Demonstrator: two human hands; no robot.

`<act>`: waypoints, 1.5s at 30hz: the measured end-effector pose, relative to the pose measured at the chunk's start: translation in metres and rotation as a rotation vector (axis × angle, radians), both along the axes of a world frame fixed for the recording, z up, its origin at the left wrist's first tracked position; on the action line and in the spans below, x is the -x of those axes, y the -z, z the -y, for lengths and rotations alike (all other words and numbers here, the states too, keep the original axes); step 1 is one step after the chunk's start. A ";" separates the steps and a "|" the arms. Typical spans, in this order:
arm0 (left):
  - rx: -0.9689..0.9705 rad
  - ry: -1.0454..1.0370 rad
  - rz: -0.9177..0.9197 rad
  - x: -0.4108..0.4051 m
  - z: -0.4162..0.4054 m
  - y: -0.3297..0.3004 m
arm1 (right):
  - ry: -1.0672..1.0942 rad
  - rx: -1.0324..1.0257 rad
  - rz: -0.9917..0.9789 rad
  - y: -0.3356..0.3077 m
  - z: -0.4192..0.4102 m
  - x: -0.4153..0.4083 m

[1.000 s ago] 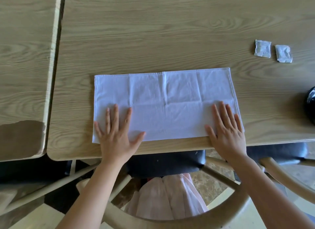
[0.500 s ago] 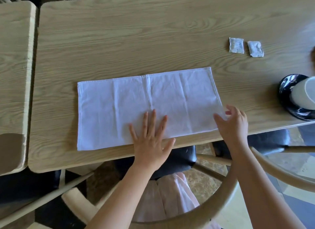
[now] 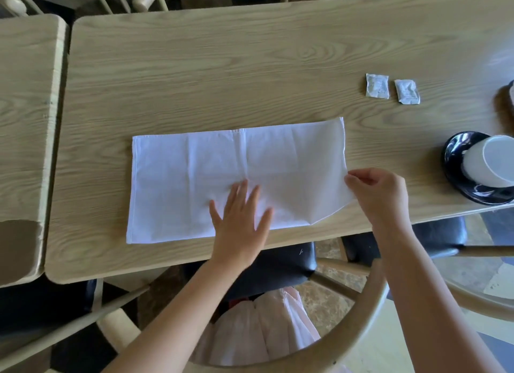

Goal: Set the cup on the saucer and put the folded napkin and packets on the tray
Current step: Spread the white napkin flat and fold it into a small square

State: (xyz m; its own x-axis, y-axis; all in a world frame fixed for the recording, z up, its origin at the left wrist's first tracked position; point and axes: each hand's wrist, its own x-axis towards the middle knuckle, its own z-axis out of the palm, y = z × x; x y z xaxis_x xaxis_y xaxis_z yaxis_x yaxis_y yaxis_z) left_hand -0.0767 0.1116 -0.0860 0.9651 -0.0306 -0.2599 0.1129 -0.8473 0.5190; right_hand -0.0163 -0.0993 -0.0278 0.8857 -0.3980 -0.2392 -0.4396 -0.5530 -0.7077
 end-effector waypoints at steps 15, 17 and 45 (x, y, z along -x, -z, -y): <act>0.643 -0.206 -0.132 -0.134 -0.003 -0.075 | -0.334 0.019 0.097 -0.050 -0.106 0.014; 0.649 -0.191 -0.065 -0.129 -0.029 -0.081 | -0.355 -0.039 0.119 -0.055 -0.125 0.014; 0.058 -0.593 0.250 -0.046 -0.199 0.004 | -0.338 0.051 -0.114 0.038 -0.161 0.002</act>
